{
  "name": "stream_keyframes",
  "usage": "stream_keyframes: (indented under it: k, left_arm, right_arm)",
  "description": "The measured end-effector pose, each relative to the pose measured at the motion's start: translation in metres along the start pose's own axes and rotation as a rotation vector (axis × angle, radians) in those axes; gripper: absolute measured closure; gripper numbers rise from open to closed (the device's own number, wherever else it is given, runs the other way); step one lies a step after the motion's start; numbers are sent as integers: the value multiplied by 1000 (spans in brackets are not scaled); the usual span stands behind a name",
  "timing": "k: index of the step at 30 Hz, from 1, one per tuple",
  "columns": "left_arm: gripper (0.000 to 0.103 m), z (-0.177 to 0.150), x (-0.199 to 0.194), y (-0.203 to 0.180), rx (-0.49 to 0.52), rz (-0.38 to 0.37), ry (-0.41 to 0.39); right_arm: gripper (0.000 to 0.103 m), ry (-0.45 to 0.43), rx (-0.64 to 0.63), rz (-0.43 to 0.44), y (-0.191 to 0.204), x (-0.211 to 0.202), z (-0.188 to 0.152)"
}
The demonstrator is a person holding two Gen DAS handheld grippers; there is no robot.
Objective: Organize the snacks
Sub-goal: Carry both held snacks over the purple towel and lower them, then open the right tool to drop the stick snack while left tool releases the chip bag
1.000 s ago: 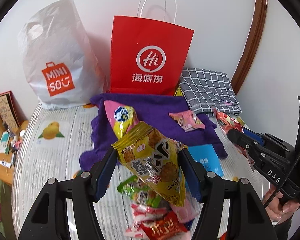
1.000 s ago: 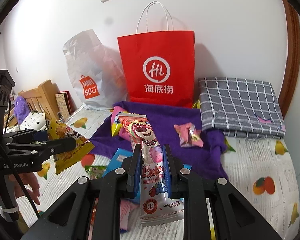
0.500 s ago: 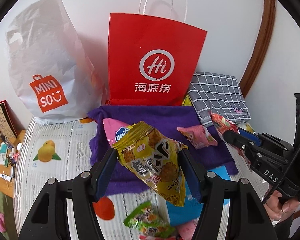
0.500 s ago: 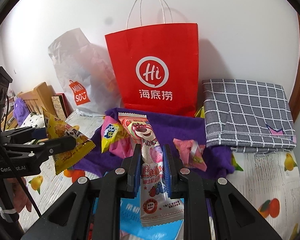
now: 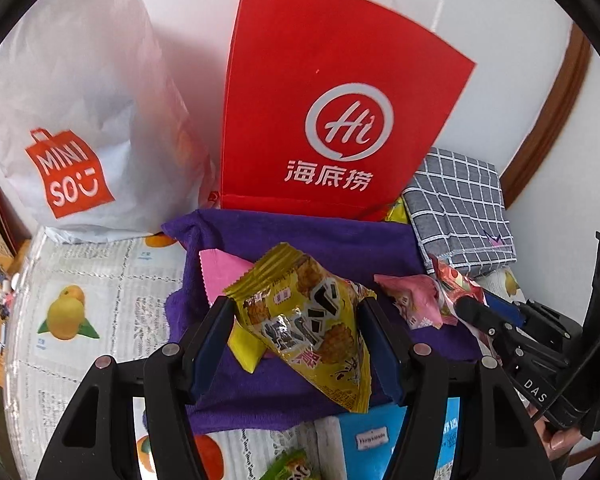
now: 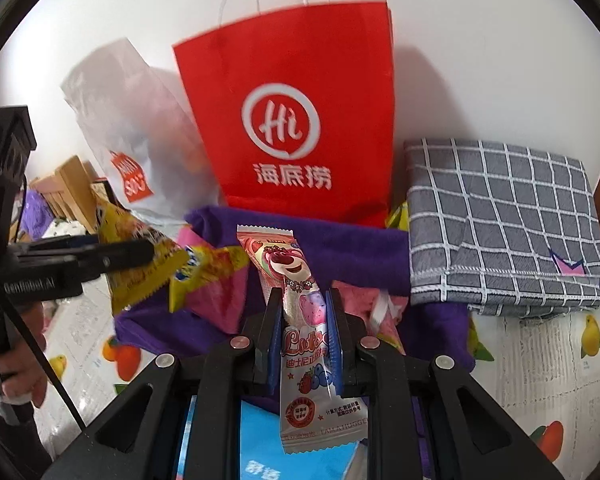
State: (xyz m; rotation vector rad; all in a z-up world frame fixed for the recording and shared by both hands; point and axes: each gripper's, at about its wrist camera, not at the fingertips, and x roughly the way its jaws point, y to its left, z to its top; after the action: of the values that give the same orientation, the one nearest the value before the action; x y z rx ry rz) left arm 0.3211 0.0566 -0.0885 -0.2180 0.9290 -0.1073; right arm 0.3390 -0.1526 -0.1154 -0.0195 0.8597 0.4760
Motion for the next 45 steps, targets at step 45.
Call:
stream_keyframes:
  k: [45]
  left_arm:
    - [40, -12, 57, 17, -50, 37, 170]
  right_arm:
    - [67, 225, -56, 22, 1, 55, -2]
